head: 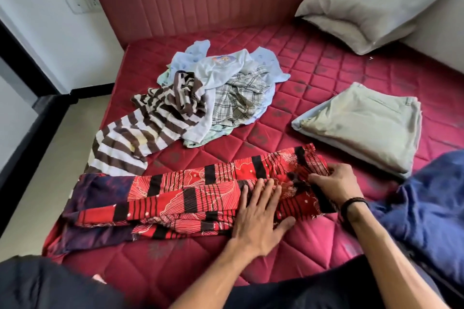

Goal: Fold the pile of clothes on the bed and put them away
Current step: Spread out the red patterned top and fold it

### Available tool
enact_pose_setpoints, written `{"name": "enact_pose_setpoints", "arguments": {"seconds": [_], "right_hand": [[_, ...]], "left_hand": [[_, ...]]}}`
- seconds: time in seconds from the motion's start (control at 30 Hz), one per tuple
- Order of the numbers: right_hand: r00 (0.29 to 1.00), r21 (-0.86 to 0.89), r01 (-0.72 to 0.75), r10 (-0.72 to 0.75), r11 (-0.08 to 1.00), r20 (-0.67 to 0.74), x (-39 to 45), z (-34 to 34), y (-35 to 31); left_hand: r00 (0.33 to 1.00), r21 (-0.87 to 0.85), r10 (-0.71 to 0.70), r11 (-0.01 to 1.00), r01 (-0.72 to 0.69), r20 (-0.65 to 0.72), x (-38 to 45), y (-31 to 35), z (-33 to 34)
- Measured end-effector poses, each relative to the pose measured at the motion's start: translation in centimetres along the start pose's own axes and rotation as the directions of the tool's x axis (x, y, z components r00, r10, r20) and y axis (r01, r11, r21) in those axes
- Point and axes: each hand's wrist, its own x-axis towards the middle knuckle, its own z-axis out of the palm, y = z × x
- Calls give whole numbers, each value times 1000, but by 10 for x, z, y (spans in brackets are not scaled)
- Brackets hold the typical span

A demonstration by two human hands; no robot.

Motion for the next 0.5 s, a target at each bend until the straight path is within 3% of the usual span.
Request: {"name": "enact_pose_setpoints", "arguments": {"seconds": [0.07, 0.1, 0.13, 0.17, 0.2, 0.23, 0.27, 0.33, 0.4, 0.43, 0.5], "right_hand": [[997, 67, 72, -70, 995, -25, -13, -1, -18], [994, 97, 111, -108, 989, -29, -19, 0, -31], [989, 95, 144, -142, 985, -36, -26, 1, -45], [983, 45, 180, -178, 983, -43, -34, 7, -59], [971, -42, 230, -232, 972, -56, -42, 14, -75], [952, -127, 296, -304, 947, -47, -52, 24, -92], [920, -178, 384, -391, 906, -3, -65, 38, -110], [801, -105, 590, -564, 800, 201, -94, 67, -141], [688, 74, 621, -588, 780, 426, -116, 90, -153], [679, 115, 613, -596, 781, 428, -119, 100, -152], [731, 45, 658, -652, 751, 201, -110, 113, -138]], "left_hand": [[998, -181, -53, 982, 60, 44, 6, -1, -8], [985, -415, -96, 898, 147, 143, 12, -5, -22], [959, -711, -129, 647, 274, 252, 18, -6, -36], [930, -884, -181, 295, 363, 321, 22, -12, -49], [893, -925, -254, -17, 381, 372, 23, -19, -62], [852, -902, -308, -234, 363, 423, 20, -31, -72], [827, -867, -338, -387, 313, 450, 17, -41, -82], [788, -779, -354, -581, 237, 504, 3, -66, -91], [777, -732, -367, -660, 169, 511, -13, -87, -85], [768, -736, -396, -662, 141, 504, -21, -96, -80], [814, -679, -335, -728, 96, 475, -27, -105, -75]]}}
